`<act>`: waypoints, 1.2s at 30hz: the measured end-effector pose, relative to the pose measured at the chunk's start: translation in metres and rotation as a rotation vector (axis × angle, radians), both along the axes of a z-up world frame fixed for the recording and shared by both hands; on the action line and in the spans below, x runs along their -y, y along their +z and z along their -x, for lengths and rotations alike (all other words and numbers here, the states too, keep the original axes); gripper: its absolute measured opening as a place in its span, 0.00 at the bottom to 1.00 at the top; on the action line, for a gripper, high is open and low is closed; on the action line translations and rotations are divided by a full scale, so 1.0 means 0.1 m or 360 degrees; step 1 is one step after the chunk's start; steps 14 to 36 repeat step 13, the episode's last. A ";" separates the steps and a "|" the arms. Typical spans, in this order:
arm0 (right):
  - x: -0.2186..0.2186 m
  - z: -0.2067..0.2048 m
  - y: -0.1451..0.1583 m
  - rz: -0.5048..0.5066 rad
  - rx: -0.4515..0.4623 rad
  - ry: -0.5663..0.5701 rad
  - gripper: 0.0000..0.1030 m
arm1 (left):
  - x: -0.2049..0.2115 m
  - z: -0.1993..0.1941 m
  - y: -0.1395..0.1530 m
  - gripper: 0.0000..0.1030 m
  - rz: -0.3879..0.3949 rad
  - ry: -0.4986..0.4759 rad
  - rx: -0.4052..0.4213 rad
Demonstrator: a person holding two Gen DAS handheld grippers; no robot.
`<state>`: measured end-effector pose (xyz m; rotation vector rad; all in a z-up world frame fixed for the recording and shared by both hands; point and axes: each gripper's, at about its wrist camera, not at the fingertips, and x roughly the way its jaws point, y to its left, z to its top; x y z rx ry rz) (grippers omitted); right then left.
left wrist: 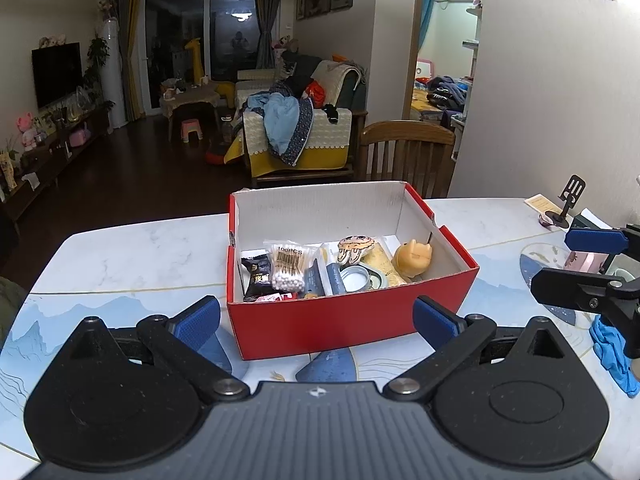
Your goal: Organize objects
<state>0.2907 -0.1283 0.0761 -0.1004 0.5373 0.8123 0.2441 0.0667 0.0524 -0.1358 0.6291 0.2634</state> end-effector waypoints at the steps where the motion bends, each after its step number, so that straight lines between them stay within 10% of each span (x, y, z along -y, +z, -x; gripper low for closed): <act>1: 0.00 0.01 0.00 0.0000 0.0000 0.0000 1.00 | 0.00 0.00 0.00 1.00 -0.0005 0.0001 0.0000; 36: 0.08 0.06 -0.03 -0.0008 -0.0032 -0.0026 1.00 | 0.04 0.05 -0.01 1.00 0.0023 -0.0019 -0.0010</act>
